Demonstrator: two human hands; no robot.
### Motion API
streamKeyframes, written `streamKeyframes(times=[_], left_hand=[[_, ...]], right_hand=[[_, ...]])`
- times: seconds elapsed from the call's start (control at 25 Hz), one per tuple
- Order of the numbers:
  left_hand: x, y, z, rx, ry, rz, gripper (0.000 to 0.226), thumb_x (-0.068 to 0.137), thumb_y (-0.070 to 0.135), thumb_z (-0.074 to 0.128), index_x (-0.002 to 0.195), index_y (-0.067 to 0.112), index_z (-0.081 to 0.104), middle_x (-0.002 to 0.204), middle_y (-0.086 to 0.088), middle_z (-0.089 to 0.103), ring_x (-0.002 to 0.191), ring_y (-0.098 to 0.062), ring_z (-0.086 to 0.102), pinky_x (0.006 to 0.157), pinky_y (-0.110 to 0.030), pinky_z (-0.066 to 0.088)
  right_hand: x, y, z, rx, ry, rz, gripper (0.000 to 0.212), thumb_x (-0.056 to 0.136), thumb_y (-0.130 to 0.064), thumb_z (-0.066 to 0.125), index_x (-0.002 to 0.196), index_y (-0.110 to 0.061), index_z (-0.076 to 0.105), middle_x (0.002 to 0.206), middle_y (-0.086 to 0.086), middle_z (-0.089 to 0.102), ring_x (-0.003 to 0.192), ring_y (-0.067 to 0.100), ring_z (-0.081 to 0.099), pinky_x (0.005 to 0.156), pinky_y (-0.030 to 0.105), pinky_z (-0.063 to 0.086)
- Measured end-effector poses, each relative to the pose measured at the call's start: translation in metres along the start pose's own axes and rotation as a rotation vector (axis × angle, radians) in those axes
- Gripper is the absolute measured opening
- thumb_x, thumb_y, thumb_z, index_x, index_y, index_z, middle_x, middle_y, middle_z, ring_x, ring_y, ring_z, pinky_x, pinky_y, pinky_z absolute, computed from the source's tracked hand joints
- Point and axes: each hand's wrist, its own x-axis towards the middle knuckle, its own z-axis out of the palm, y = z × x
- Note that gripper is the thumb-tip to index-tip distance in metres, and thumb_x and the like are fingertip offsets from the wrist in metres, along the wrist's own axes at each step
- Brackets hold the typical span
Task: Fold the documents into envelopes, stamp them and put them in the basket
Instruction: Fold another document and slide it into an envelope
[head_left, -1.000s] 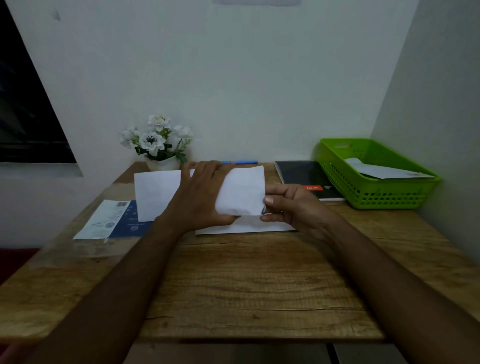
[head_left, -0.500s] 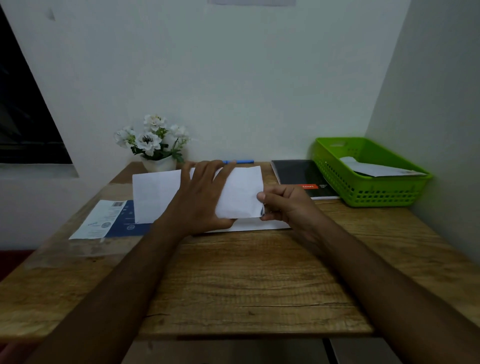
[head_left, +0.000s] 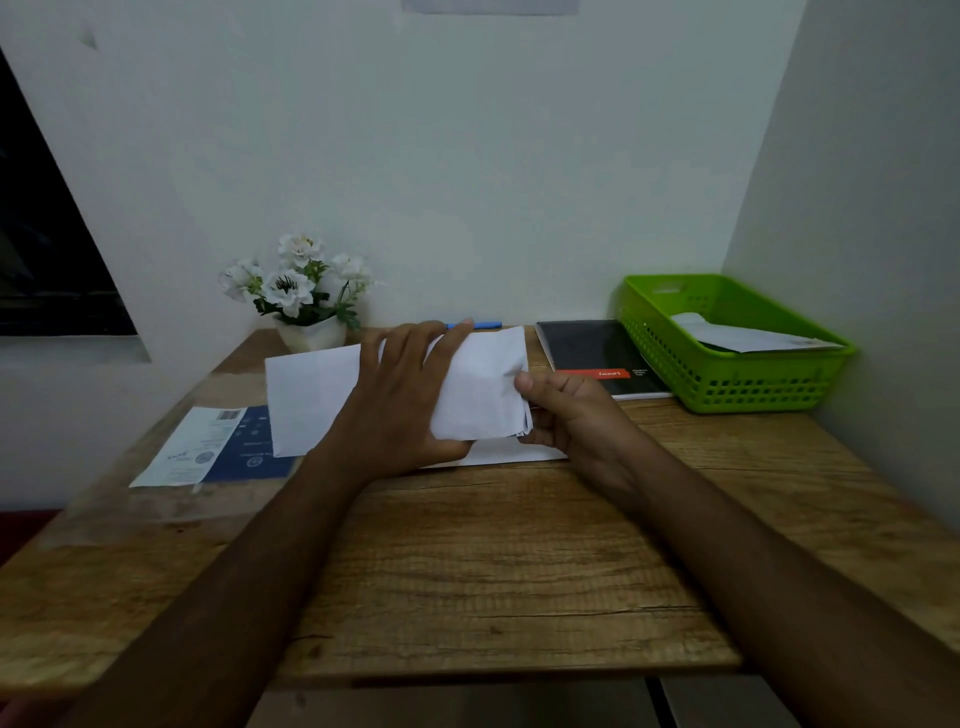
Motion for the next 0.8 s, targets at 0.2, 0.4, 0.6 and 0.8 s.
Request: streamKeyframes(times=[0.2, 0.4, 0.6, 0.8], left_hand=[[-0.001, -0.003, 0.000, -0.014, -0.003, -0.029, 0.105, 0.057, 0.065, 0.063, 0.143, 0.018, 0.025, 0.127, -0.010, 0.043, 0.115, -0.022, 0.034, 0.100, -0.046, 0.025], [-0.001, -0.002, -0.002, -0.008, -0.047, 0.001, 0.104, 0.056, 0.067, 0.062, 0.142, 0.019, 0.028, 0.129, -0.009, 0.042, 0.116, -0.022, 0.034, 0.101, -0.046, 0.024], [-0.001, 0.005, -0.001, 0.013, -0.097, 0.063, 0.105, 0.058, 0.070, 0.062, 0.143, 0.017, 0.030, 0.134, -0.007, 0.041, 0.120, -0.022, 0.034, 0.103, -0.049, 0.025], [0.001, 0.010, -0.005, 0.028, -0.063, 0.089, 0.100, 0.062, 0.069, 0.060, 0.142, 0.016, 0.033, 0.134, -0.006, 0.045, 0.120, -0.023, 0.039, 0.102, -0.047, 0.026]], right_hand=[[0.001, 0.000, -0.001, 0.139, -0.097, 0.054, 0.023, 0.086, -0.032, 0.064, 0.101, -0.020, 0.077, 0.108, 0.010, 0.074, 0.087, 0.019, 0.073, 0.064, 0.028, 0.058], [0.003, 0.004, -0.001, -0.055, -0.035, -0.018, 0.020, 0.089, -0.025, 0.066, 0.106, -0.018, 0.075, 0.107, 0.005, 0.075, 0.091, 0.018, 0.071, 0.064, 0.027, 0.056], [0.005, 0.004, -0.001, -0.209, 0.053, -0.088, 0.026, 0.087, -0.008, 0.067, 0.103, -0.028, 0.070, 0.093, -0.008, 0.077, 0.086, 0.011, 0.073, 0.056, 0.021, 0.055], [0.010, 0.007, -0.003, -0.411, 0.187, -0.163, 0.027, 0.087, -0.001, 0.066, 0.109, -0.016, 0.071, 0.074, -0.023, 0.069, 0.067, 0.001, 0.070, 0.051, 0.019, 0.055]])
